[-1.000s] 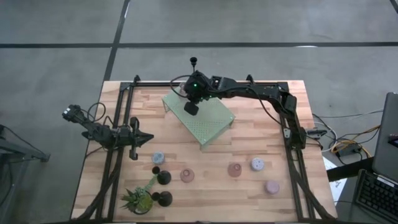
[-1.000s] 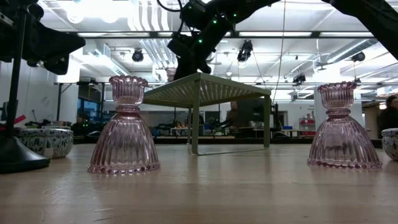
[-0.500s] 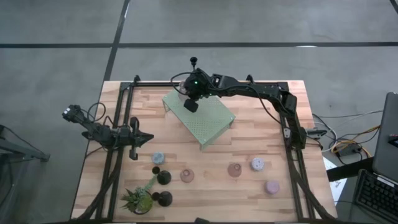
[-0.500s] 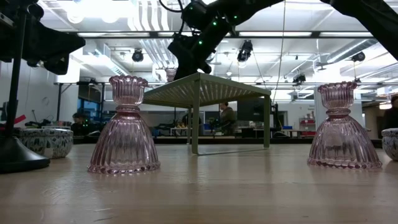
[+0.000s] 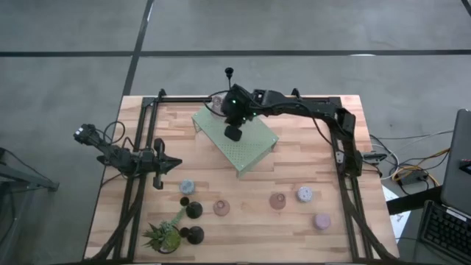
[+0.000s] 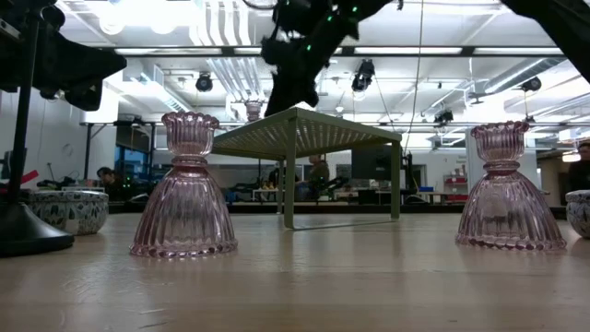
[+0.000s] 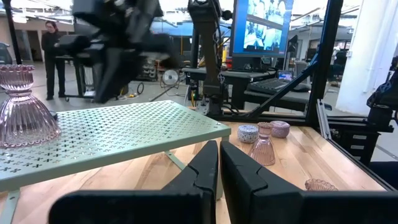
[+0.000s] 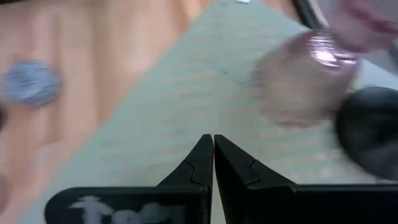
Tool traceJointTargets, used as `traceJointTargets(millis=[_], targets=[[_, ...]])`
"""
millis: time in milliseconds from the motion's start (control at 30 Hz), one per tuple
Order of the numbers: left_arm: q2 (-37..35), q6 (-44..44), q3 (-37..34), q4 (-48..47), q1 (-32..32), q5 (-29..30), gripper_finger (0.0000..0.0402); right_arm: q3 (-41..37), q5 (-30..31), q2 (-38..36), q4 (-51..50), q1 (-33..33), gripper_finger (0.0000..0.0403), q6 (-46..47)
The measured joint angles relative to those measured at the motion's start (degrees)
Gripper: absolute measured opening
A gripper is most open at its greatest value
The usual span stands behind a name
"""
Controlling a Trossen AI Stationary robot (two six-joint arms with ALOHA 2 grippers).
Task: Pick & Place candle stick holders
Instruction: Put the pink scented candle on the shelf aligned with the pink glass candle holder
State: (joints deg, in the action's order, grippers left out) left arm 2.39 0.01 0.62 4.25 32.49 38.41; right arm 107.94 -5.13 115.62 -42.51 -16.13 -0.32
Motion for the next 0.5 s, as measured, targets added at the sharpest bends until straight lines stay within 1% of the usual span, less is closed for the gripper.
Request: traceJointTargets(millis=[67,167,500], targets=[[0.00,-0.01,0.00,0.00,0.00,-0.01,0.0021,-1.72,-0.42,-2.22,-0.45,1.54,0.0008,-0.56],[0.00,-0.01,0.00,-0.01,0.00,0.00,0.0021,-5.95,-0.50,-6.97,1.87,4.11,0.0008,-0.69],[0.00,0.00,0.00,0.00,0.02,0.00,0.0021,-28.28,-0.32,-30.04,14.75,11.23,0.0008,2.62]])
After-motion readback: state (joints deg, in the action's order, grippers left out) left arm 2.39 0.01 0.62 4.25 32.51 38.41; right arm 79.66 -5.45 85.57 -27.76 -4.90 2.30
